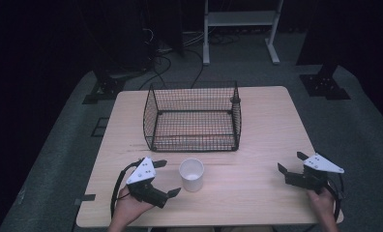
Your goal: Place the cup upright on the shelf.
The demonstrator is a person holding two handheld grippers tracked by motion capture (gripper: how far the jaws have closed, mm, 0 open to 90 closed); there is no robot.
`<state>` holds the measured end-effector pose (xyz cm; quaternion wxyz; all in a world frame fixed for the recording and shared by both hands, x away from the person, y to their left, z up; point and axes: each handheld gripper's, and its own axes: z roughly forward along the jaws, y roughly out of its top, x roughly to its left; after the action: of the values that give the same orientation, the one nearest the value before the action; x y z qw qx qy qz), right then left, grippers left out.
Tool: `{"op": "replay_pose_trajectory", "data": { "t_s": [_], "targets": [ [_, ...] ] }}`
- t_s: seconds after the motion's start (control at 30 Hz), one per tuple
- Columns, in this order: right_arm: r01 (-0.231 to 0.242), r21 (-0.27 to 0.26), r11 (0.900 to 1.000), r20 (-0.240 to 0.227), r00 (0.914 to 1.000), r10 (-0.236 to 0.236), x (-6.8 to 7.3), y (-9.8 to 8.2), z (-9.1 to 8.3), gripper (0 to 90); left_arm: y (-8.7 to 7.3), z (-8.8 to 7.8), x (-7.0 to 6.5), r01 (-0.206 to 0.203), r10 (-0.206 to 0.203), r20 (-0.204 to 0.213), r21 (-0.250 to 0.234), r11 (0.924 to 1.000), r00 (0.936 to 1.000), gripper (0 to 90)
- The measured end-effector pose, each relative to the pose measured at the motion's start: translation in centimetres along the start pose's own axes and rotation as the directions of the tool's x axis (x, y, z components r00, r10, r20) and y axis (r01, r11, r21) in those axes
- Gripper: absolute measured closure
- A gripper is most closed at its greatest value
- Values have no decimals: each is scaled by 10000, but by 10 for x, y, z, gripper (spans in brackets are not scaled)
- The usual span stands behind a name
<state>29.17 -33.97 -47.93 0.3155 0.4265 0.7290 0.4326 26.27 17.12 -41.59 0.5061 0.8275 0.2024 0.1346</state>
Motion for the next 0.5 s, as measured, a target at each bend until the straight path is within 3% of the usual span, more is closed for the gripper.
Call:
{"op": "replay_pose_trajectory", "data": {
  "t_s": [0.5],
  "targets": [
    [15, 1, 10000, -21, 10000, -15, 0, 0, 0, 131, 4, 26, 1, -80, 58, 344, 657, 9978, 9994, 15]
  ]
}}
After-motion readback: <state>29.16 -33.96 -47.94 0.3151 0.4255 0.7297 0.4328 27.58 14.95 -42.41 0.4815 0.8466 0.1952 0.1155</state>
